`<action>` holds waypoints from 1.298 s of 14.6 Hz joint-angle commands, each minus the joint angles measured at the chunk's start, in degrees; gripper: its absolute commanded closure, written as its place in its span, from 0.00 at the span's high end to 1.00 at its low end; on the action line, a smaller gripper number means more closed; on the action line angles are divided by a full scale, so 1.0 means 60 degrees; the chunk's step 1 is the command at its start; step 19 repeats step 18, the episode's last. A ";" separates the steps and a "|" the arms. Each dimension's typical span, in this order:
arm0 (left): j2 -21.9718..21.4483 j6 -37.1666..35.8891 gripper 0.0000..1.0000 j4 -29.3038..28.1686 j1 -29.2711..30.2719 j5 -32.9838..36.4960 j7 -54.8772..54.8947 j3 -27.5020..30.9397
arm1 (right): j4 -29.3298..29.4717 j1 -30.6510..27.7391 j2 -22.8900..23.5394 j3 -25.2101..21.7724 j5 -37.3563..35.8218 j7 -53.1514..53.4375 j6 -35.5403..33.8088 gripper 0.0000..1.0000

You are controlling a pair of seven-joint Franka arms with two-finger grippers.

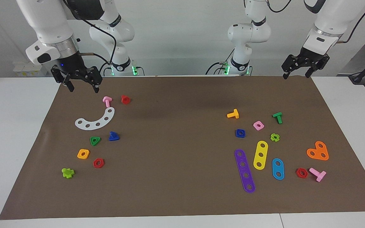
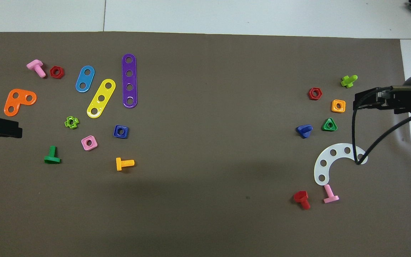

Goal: Unscrew and place screws in storage area

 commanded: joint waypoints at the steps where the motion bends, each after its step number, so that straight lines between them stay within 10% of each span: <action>1: -0.0344 0.0277 1.00 -0.0444 -0.0051 0.0125 0.0011 -0.0007 | 0.0062 -0.0079 0.0032 0.0047 -0.0116 0.0000 -0.0267 0.99; 19: -0.0373 0.0585 1.00 -0.0502 -0.0066 0.0125 0.0905 -0.0051 | -0.0334 -0.0079 -0.0217 0.0047 -0.0204 -0.0029 -0.0472 1.00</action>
